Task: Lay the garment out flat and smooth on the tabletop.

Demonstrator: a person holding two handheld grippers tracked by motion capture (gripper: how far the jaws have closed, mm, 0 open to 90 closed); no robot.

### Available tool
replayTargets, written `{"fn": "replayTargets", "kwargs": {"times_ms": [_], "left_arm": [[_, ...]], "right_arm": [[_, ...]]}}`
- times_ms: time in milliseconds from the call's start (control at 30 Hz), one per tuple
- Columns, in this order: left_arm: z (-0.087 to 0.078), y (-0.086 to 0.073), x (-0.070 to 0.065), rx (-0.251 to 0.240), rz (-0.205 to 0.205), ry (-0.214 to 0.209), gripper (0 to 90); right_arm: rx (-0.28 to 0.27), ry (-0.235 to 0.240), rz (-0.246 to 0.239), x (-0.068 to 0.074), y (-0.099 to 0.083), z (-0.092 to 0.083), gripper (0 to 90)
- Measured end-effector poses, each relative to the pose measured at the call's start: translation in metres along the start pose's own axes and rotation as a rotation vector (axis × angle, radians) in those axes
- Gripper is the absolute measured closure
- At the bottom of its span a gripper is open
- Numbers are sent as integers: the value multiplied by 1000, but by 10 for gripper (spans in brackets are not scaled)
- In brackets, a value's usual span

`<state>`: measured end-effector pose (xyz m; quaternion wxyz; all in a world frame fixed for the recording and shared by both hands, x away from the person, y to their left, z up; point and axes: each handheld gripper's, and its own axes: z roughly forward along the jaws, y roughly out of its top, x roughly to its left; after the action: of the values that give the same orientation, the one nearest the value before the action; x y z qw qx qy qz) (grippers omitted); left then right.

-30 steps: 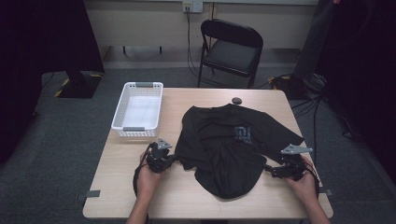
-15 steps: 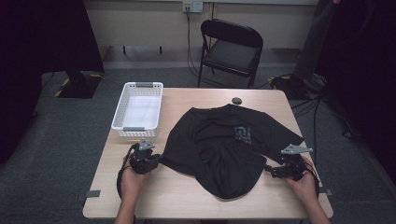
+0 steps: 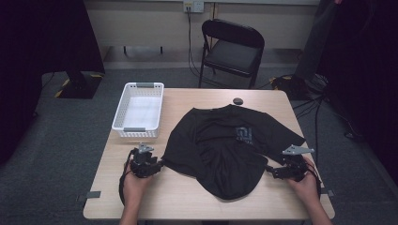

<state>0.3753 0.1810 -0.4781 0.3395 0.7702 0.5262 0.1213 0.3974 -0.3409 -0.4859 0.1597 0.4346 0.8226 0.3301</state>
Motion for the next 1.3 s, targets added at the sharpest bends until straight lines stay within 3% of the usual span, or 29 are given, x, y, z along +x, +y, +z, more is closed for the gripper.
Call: {"fn": "replayTargets", "kwargs": {"times_ms": [167,233,333,400,467,567,600,733,933,1300], "left_arm": [[7,2,-6,-12,50,31,633],[9,4,-9,-8,63,33,688],[9,6,-15,14,87,12,846],[10,7,-16,22,92,16,866],[7,11,-15,66,64,-8,875],[3,12,-12,70,62,-21,876],[-5,12,-8,53,49,-42,876],[-17,14,-2,15,28,-46,875],[-39,22,12,-21,8,-31,876],[-65,64,20,-76,54,5,875]], "right_arm": [[0,0,0,0,0,0,77],[0,0,0,0,0,0,77],[0,0,0,0,0,0,76],[0,0,0,0,0,0,77],[0,0,0,0,0,0,77],[0,0,0,0,0,0,77],[0,0,0,0,0,0,77],[0,1,1,0,0,0,77],[0,0,0,0,0,0,77],[0,0,0,0,0,0,77]]}}
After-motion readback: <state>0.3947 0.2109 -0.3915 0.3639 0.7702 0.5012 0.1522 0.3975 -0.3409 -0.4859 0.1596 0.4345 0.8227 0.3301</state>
